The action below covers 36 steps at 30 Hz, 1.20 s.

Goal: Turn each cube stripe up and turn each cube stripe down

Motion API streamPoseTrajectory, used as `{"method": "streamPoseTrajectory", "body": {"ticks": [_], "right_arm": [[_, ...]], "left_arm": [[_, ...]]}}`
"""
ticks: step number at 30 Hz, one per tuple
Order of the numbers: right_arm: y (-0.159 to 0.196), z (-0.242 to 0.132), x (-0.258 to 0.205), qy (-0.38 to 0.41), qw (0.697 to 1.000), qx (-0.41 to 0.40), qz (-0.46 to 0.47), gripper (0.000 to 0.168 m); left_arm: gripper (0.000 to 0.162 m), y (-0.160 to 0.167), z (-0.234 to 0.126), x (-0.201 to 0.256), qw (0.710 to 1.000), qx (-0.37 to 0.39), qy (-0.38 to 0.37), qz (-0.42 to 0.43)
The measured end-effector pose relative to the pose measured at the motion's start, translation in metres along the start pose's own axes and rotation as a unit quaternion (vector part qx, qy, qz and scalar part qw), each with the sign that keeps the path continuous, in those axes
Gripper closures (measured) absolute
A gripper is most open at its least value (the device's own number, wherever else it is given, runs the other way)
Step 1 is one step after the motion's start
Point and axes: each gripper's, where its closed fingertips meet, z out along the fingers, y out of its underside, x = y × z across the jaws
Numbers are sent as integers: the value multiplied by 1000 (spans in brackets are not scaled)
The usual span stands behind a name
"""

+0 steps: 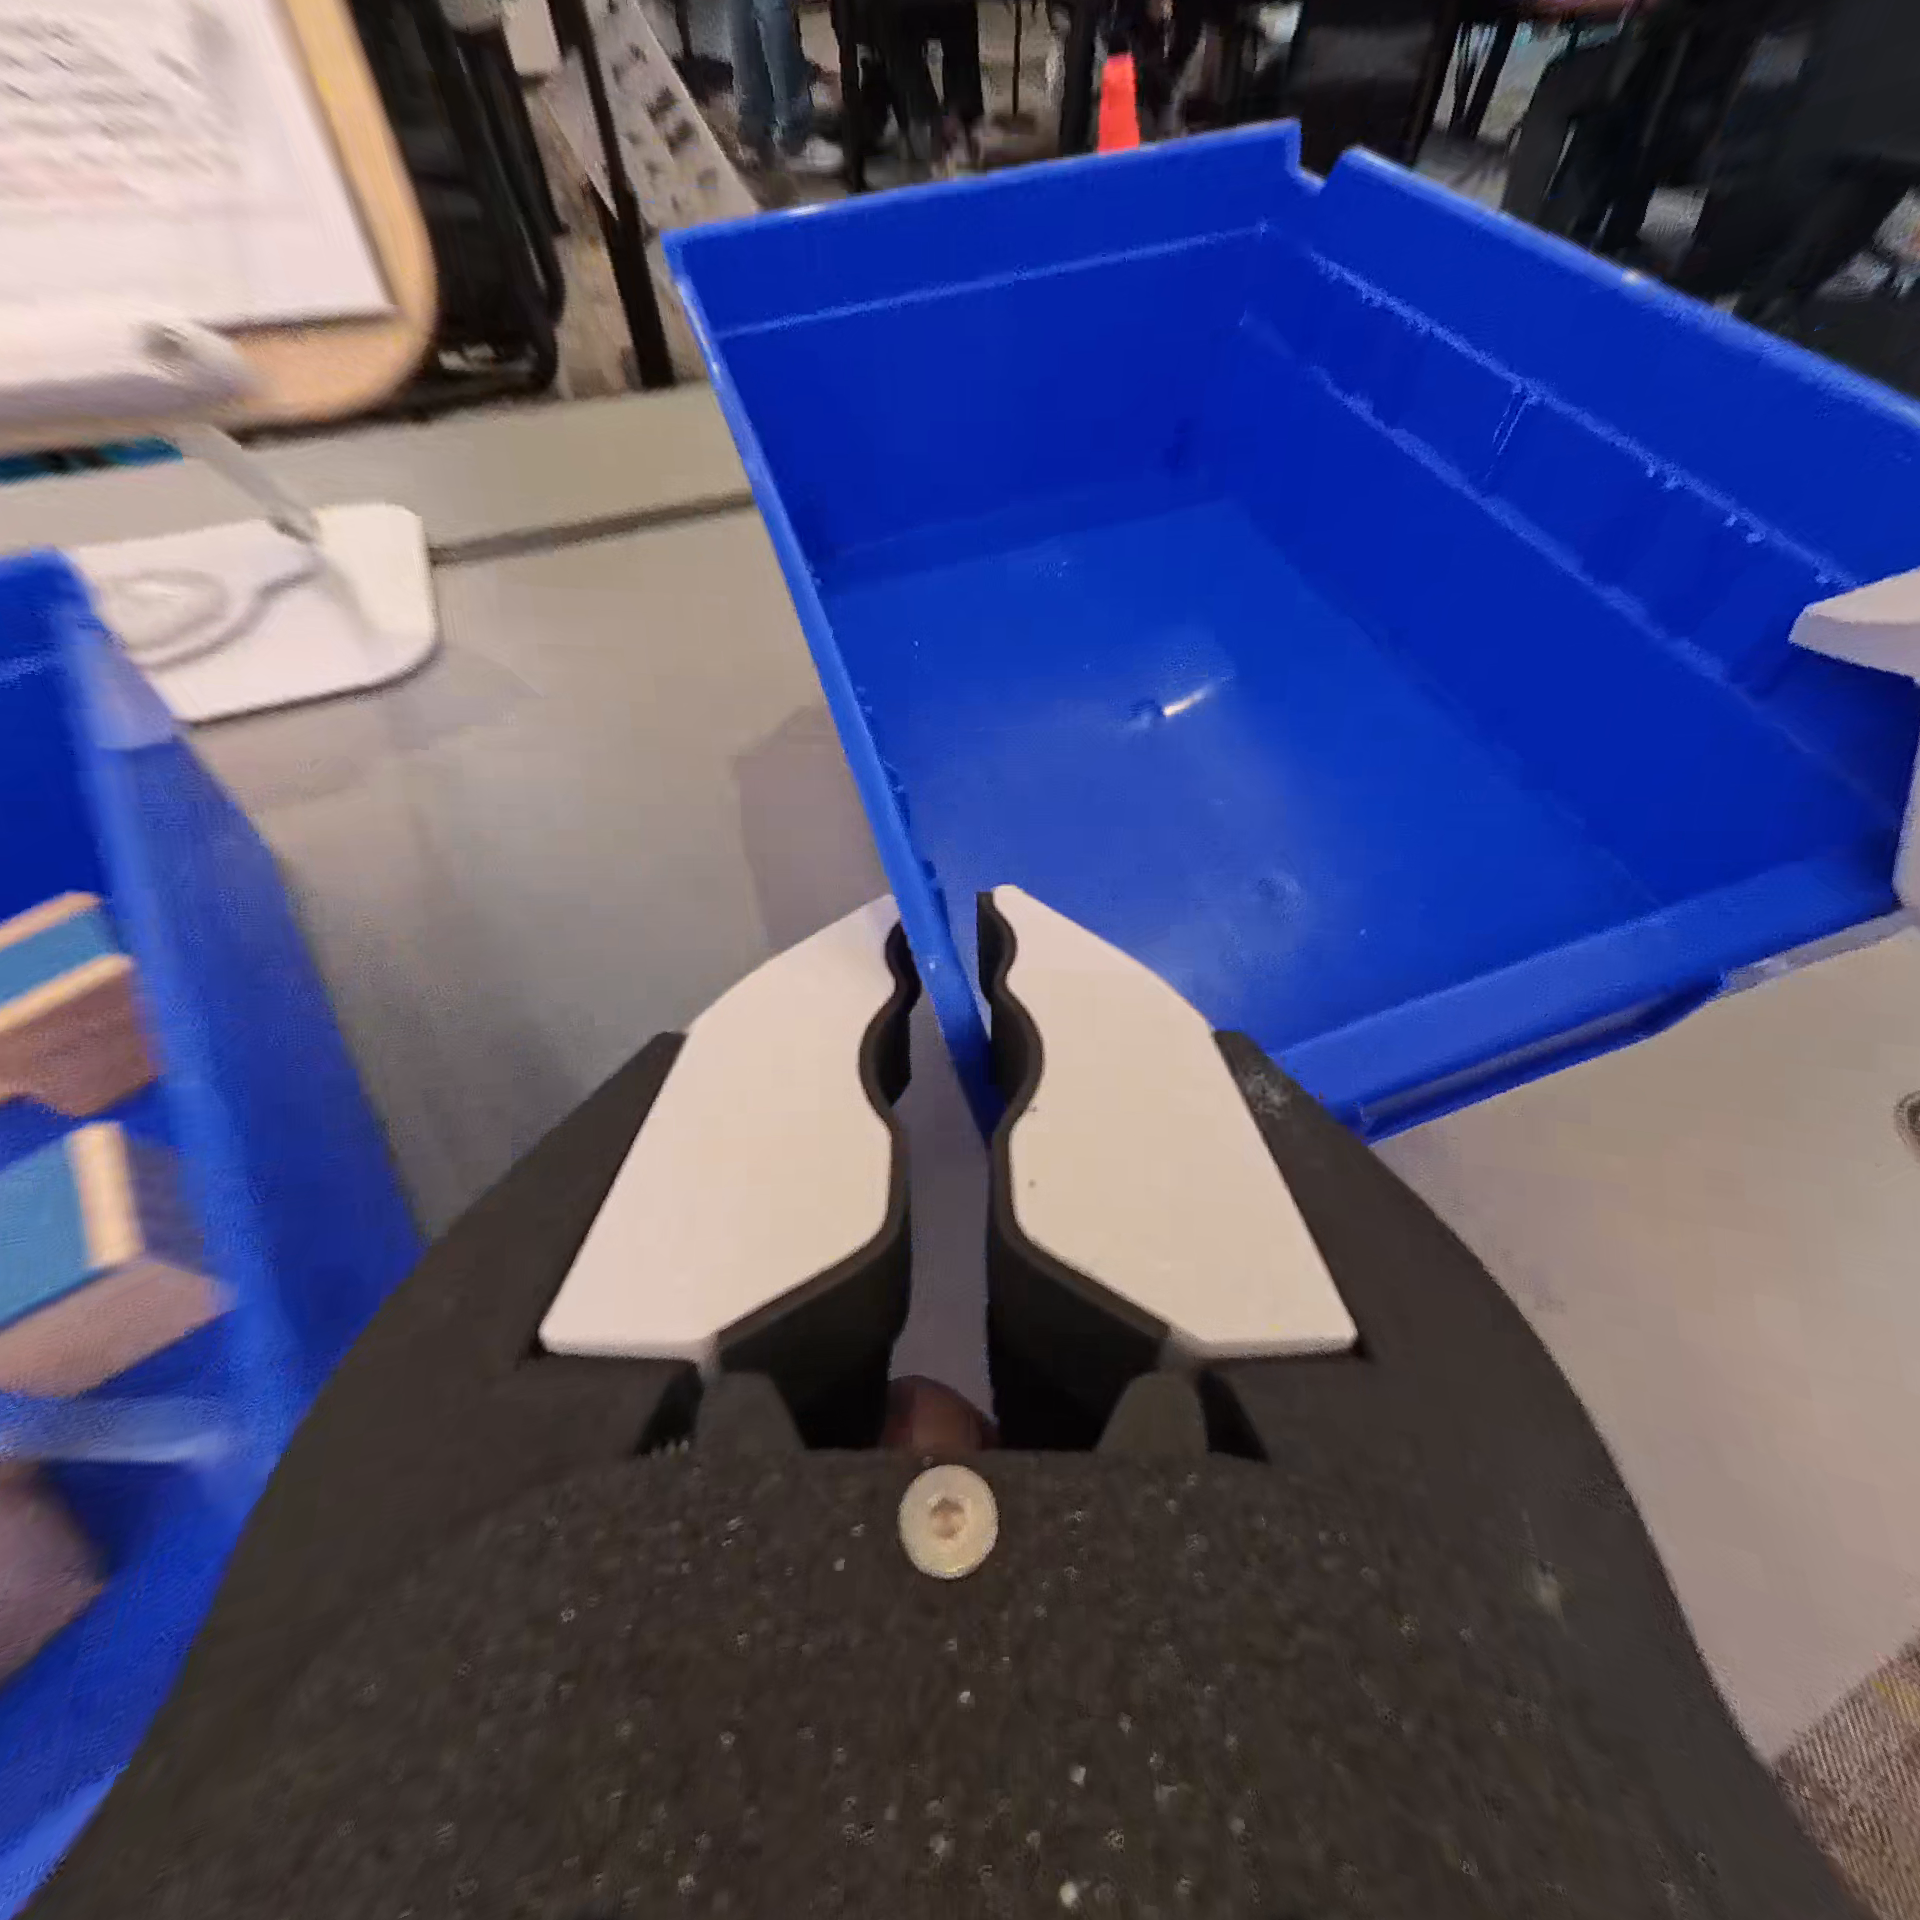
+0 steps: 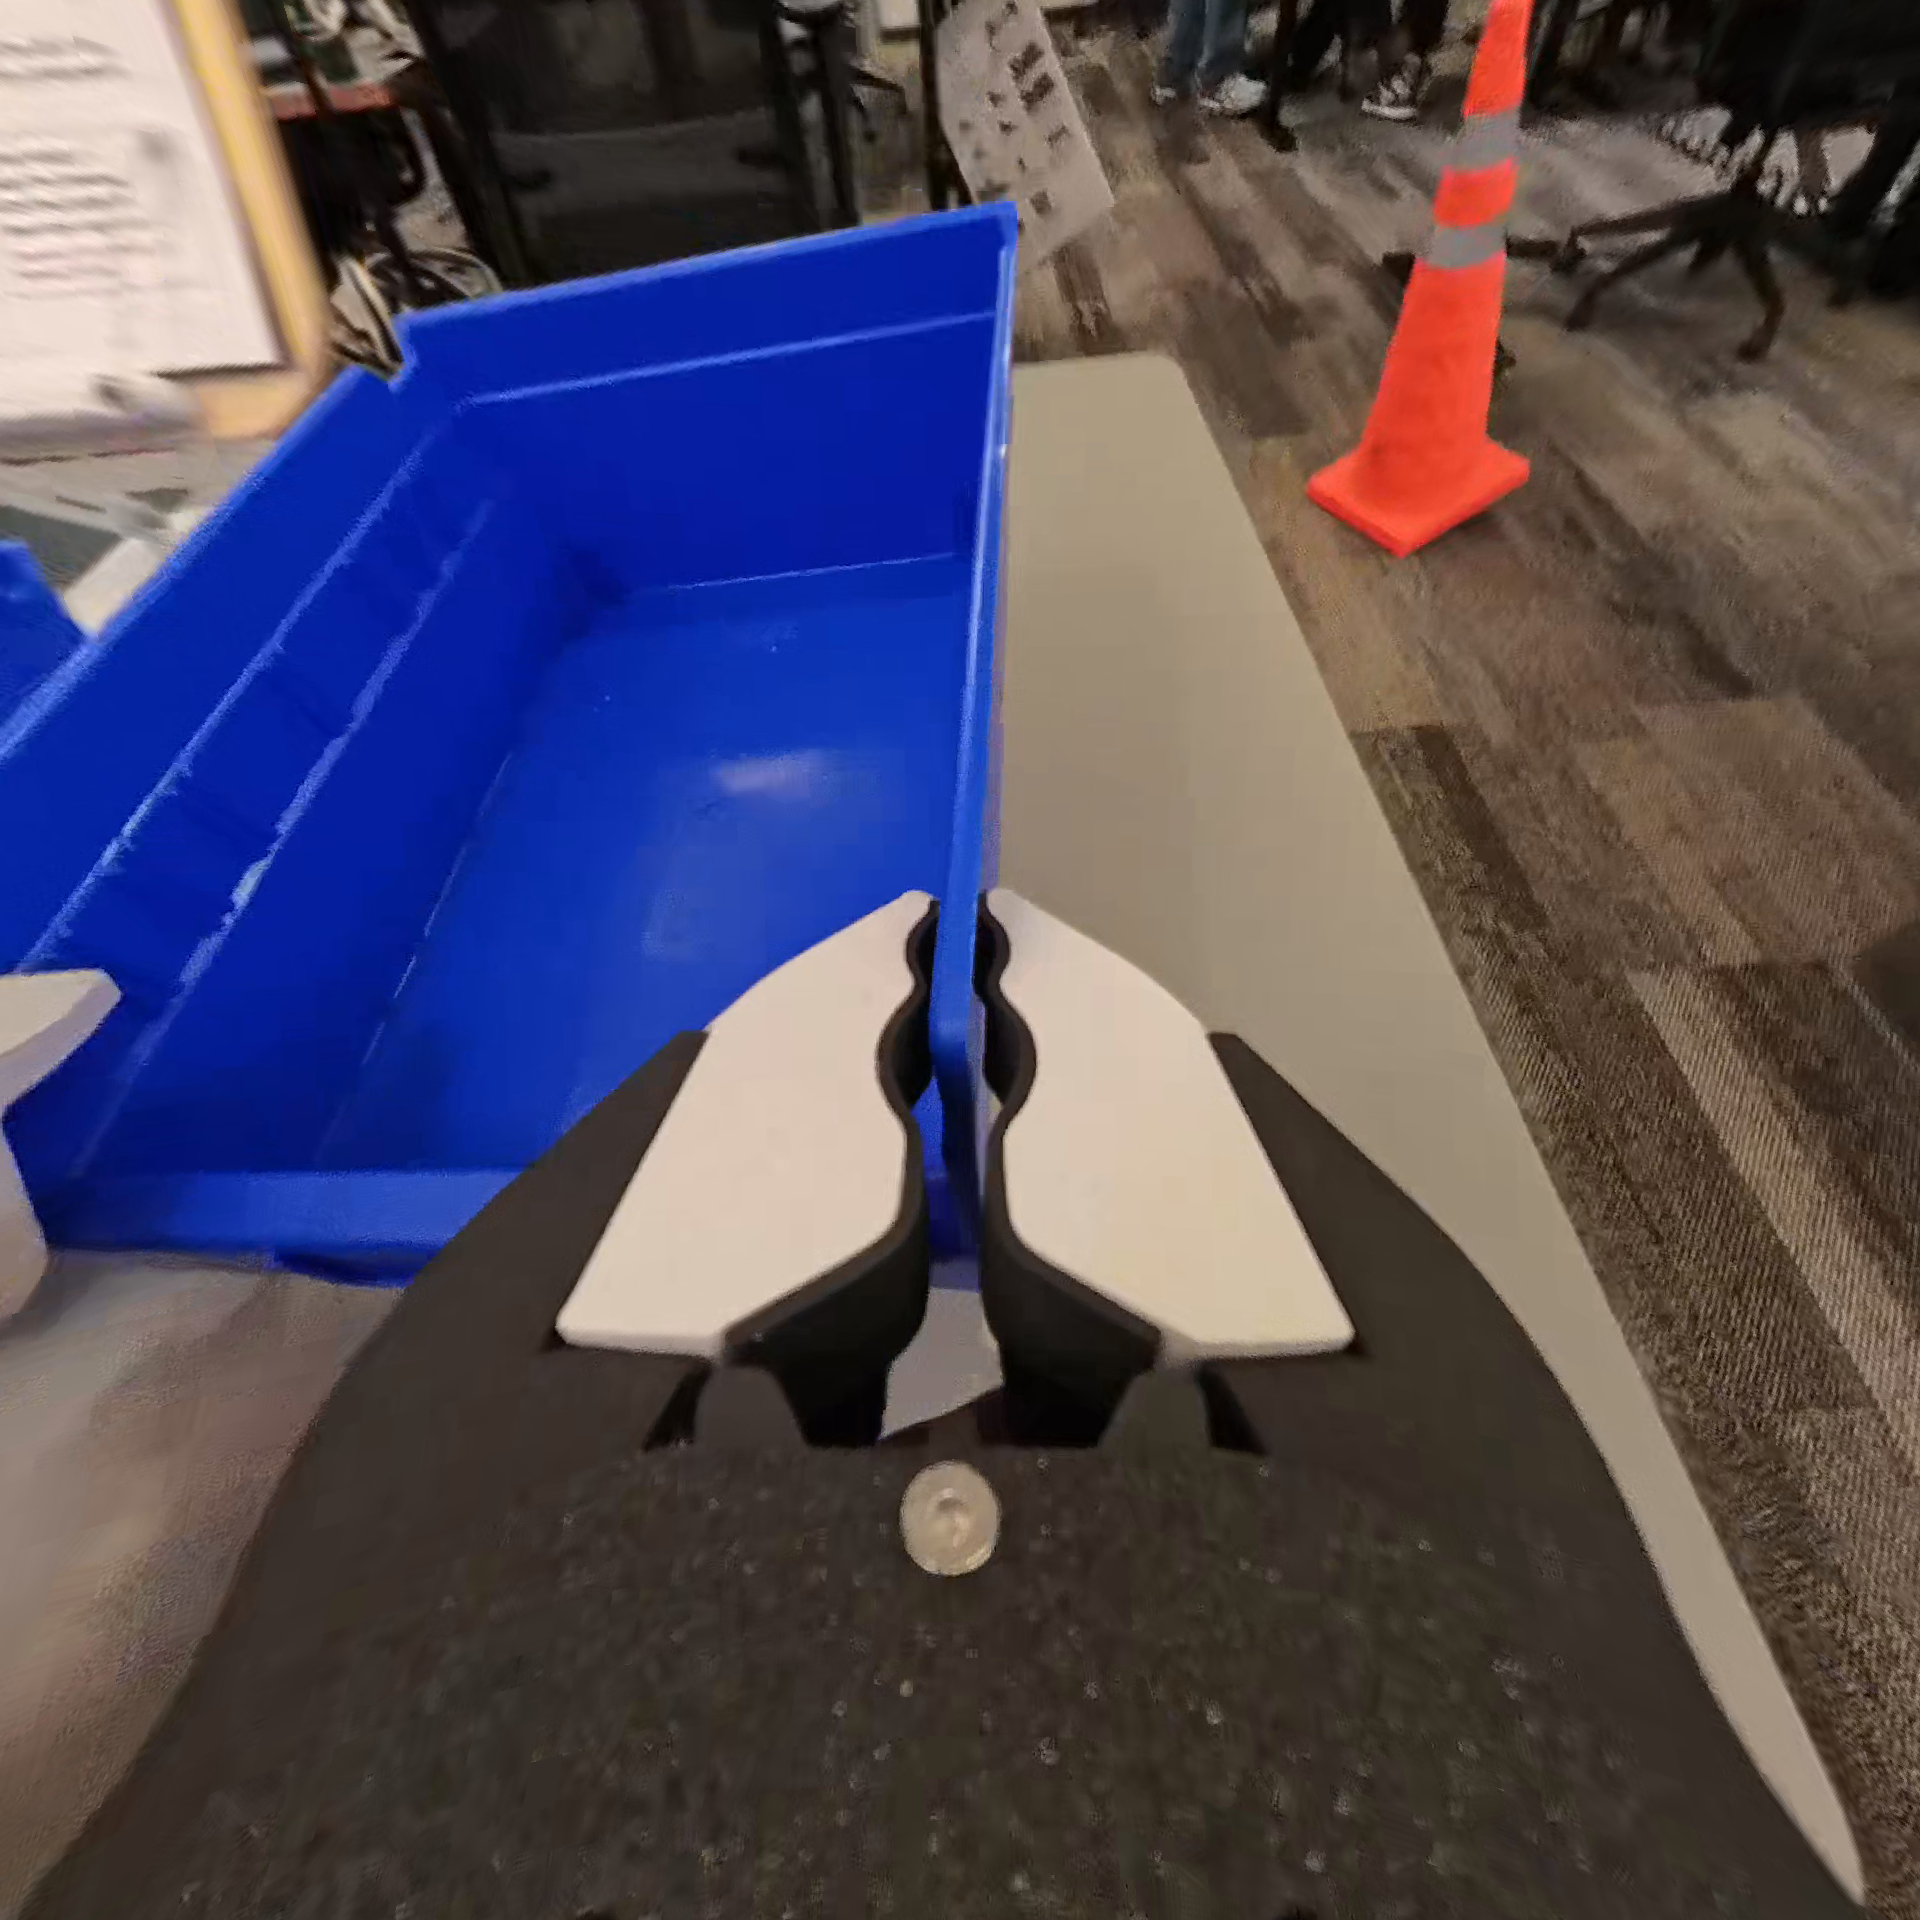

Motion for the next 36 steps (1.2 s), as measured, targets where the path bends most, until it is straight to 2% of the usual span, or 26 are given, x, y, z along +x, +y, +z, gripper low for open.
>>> {"method": "streamPoseTrajectory", "body": {"ticks": [4, 6, 9, 10, 11, 13, 14, 16, 19, 22, 25, 26, 27, 28, 31, 33, 36], "right_arm": [[27, 26, 30, -22, 998, 18, 64, 163], [42, 38, 36, -16, 999, -5, 44, 163], [42, 45, 39, -39, 996, 11, 75, 163], [40, 47, 39, -43, 995, 16, 84, 163], [39, 49, 40, -43, 995, 25, 92, 163], [31, 46, 43, -18, 996, 51, 75, 161], [21, 38, 45, 12, 995, 78, 55, 154], [-9, 11, 33, 48, 988, 146, -4, 150], [-49, -16, -27, 24, 975, 198, -100, 145], [-51, -19, -132, -124, 968, 165, -143, 129], [-23, -21, -249, -294, 942, 124, -105, 122], [-2, -15, -280, -325, 937, 79, -105, 117], [19, -5, -299, -322, 939, 35, -114, 113], [34, 4, -308, -300, 946, 11, -124, 110], [54, 14, -314, -247, 960, 20, -131, 108], [67, 16, -319, -252, 962, 5, -101, 110], [87, 26, -329, -260, 962, -34, -78, 130]], "left_arm": [[151, 33, 26, 23, 1000, -29, -5, 4], [149, 32, 29, 26, 1000, -10, -9, 17], [145, 32, 33, 28, 999, -20, -4, 45], [141, 32, 32, 29, 998, -23, 6, 51], [130, 32, 27, 29, 998, -27, 19, 52], [116, 19, -4, 21, 997, -6, 50, 50], [116, 7, -30, 13, 996, 25, 70, 51], [117, -9, -82, -21, 994, 64, 74, 56], [114, -5, -143, -99, 997, 65, 37, 34], [107, 9, -187, -191, 995, 72, -68, 10], [104, 38, -193, -243, 992, 63, -107, -37], [101, 52, -185, -249, 993, 40, -103, -52], [99, 64, -175, -255, 992, 21, -104, -62], [100, 73, -166, -260, 991, 9, -111, -70], [113, 89, -144, -264, 989, -22, -110, -96], [120, 95, -132, -264, 985, -47, -101, -131], [128, 94, -124, -269, 979, -45, -101, -172]]}}
